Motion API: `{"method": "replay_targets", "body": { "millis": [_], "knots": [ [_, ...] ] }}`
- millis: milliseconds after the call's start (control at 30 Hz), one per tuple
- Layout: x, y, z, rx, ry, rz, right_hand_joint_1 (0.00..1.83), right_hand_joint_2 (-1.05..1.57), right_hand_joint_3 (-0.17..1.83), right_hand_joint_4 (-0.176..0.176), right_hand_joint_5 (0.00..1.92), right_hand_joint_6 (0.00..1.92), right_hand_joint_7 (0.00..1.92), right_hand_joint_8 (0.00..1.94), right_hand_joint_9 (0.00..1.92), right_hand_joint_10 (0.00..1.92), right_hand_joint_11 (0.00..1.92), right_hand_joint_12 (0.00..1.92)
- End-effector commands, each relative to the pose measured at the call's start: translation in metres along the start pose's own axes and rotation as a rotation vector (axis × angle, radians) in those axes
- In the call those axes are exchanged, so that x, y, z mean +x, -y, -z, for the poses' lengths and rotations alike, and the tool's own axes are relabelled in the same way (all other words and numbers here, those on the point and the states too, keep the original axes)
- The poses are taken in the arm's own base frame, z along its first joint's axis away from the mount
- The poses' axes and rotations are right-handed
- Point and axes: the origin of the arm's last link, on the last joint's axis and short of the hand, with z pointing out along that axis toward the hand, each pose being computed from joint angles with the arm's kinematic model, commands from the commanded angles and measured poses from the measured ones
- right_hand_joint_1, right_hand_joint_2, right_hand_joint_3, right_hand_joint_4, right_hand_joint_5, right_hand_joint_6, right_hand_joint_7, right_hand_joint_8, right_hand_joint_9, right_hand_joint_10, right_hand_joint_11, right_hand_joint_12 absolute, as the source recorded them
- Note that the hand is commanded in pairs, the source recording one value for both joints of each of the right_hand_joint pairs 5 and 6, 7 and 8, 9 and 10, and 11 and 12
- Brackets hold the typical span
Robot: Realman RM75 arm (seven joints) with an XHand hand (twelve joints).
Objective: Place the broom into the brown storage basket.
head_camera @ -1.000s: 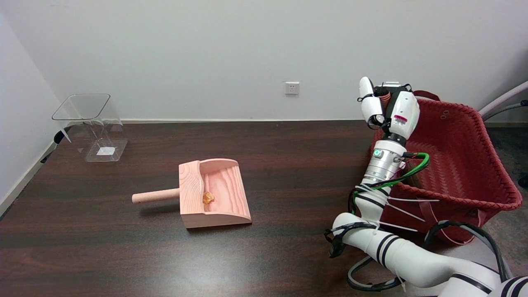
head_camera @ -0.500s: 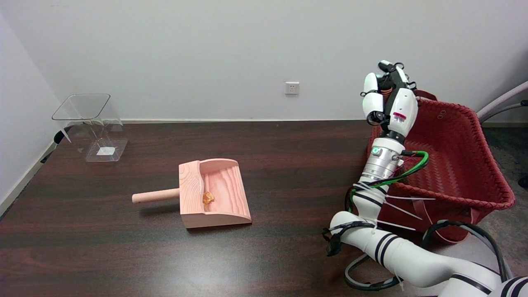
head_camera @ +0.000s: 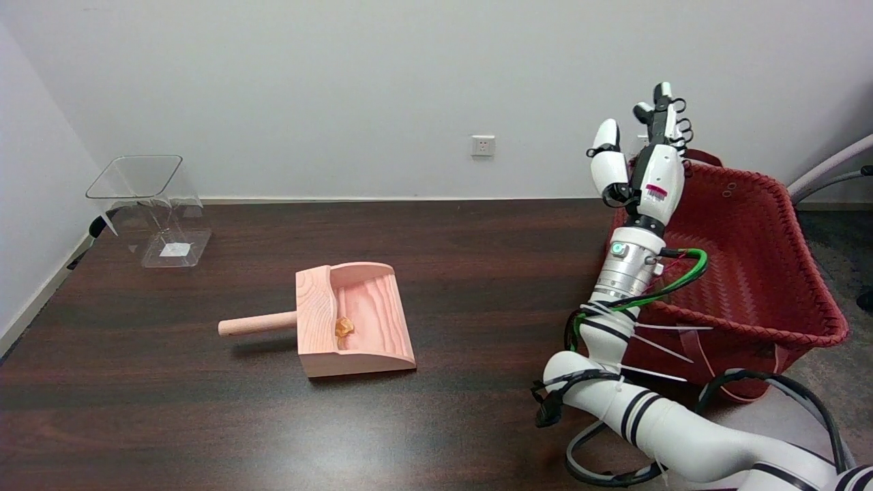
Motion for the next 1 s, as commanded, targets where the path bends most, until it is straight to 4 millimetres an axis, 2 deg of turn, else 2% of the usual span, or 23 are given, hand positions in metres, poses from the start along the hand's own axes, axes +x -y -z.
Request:
{"method": "replay_targets", "body": {
  "millis": [33, 167, 567, 733, 933, 967, 1000],
  "knots": [
    [0.0, 0.014, 0.008, -0.09, 0.13, 0.019, 0.51, 1.14, 0.61, 0.0, 0.01, 0.01, 0.19, 0.19, 0.01, 0.01, 0.01, 0.01],
    [0.005, 0.019, 0.008, -0.084, 0.144, 0.046, 0.48, 1.07, 0.81, 0.0, 0.0, 0.0, 0.0, 0.0, 0.0, 0.0, 0.0, 0.0],
    [0.023, 0.048, 0.006, -0.05, 0.108, 0.097, 0.41, 0.99, 1.12, 0.0, 0.0, 0.0, 0.0, 0.0, 0.0, 0.0, 0.0, 0.0],
    [0.041, 0.055, 0.006, -0.029, 0.045, 0.074, 0.35, 1.06, 1.19, 0.0, 0.0, 0.0, 0.0, 0.0, 0.0, 0.0, 0.0, 0.0],
    [0.054, 0.063, 0.009, 0.001, -0.011, 0.051, 0.29, 1.15, 1.21, 0.0, 0.0, 0.0, 0.0, 0.0, 0.0, 0.0, 0.0, 0.0],
    [0.055, 0.059, 0.008, 0.003, -0.012, 0.068, 0.29, 1.16, 1.21, 0.0, 0.0, 0.0, 0.0, 0.0, 0.0, 0.0, 0.0, 0.0],
    [0.058, 0.065, 0.01, 0.007, -0.025, 0.047, 0.28, 1.16, 1.22, 0.0, 0.0, 0.0, 0.0, 0.0, 0.0, 0.0, 0.0, 0.0]
  ]
}}
